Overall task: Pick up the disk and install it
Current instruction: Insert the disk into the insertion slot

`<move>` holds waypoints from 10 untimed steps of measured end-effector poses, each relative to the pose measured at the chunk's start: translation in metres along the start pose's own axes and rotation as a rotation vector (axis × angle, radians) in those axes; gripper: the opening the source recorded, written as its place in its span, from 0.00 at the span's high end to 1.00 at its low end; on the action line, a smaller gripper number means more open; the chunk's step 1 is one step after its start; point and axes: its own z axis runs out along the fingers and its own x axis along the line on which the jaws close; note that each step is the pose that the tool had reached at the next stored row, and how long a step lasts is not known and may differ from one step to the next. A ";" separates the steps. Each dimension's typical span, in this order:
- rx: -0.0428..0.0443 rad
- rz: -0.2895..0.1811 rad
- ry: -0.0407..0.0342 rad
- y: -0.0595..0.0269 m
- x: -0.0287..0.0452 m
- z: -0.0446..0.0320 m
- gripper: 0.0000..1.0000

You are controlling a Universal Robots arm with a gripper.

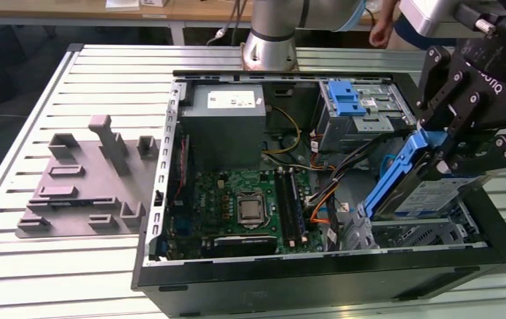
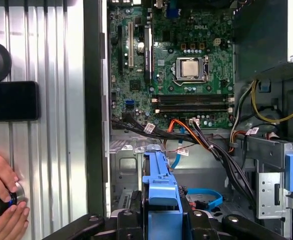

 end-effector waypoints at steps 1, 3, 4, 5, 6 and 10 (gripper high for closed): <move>0.0000 0.000 -0.0001 0.0000 0.0000 0.0007 0.64; 0.0000 0.000 -0.0001 0.0000 0.0000 0.0025 0.64; 0.0000 0.000 -0.0001 0.0000 0.0001 0.0034 0.64; 0.0000 0.000 0.0000 0.0001 0.0001 0.0043 0.64; 0.0000 0.000 -0.0001 0.0001 0.0001 0.0053 0.64; 0.0001 0.000 0.0000 0.0001 0.0001 0.0090 0.64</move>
